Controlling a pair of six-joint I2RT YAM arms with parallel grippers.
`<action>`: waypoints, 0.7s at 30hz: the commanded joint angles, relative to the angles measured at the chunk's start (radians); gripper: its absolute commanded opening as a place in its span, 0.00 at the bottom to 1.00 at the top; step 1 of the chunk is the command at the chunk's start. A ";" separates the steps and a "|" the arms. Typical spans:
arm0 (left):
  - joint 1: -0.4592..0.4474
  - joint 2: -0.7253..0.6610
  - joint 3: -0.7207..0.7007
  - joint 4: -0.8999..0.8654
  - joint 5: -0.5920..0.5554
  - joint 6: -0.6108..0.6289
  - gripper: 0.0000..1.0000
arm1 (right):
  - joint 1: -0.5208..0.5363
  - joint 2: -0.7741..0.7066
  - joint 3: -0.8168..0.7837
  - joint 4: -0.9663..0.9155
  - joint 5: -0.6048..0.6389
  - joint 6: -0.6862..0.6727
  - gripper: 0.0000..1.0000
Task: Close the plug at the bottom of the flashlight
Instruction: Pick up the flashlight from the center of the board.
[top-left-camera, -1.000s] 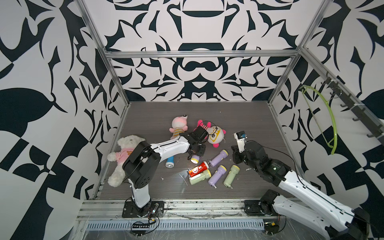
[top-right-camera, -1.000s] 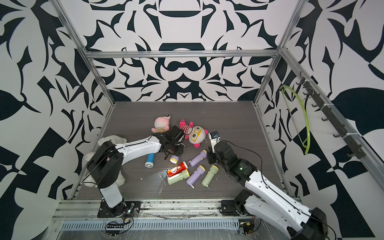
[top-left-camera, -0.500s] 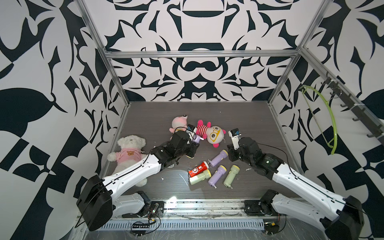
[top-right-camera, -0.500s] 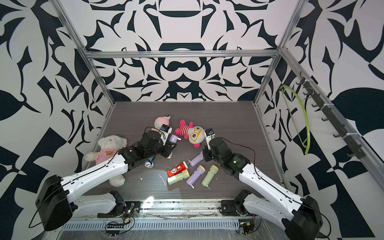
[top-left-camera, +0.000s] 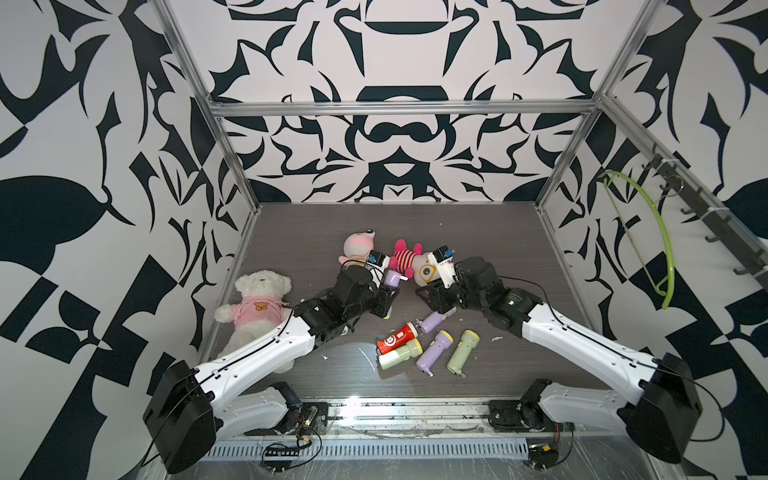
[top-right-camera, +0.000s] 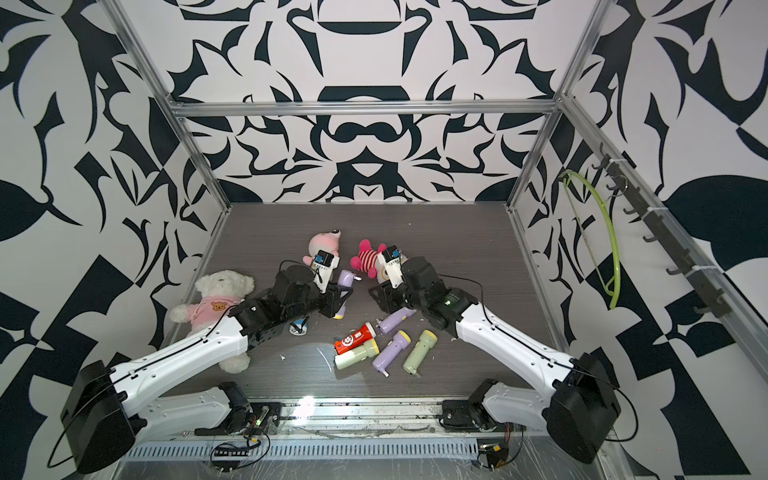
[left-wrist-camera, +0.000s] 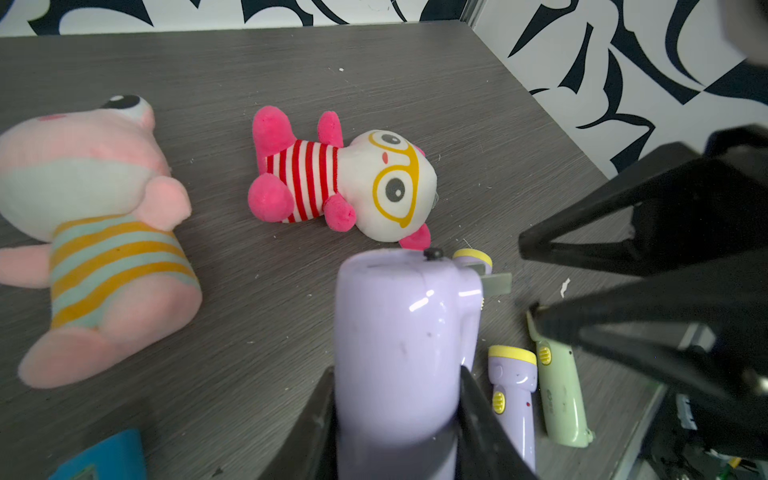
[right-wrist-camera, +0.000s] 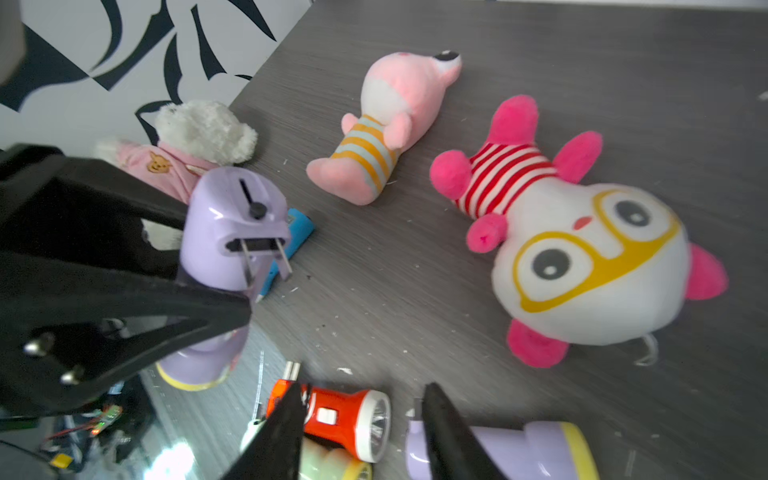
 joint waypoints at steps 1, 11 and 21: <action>-0.002 0.001 0.066 -0.042 -0.035 -0.125 0.00 | 0.083 -0.022 -0.002 0.121 0.041 0.061 0.67; 0.003 0.042 0.159 -0.115 -0.088 -0.316 0.00 | 0.233 0.026 -0.020 0.216 0.162 0.115 0.80; 0.004 0.029 0.132 -0.061 -0.052 -0.381 0.00 | 0.232 0.078 0.003 0.273 0.174 0.132 0.78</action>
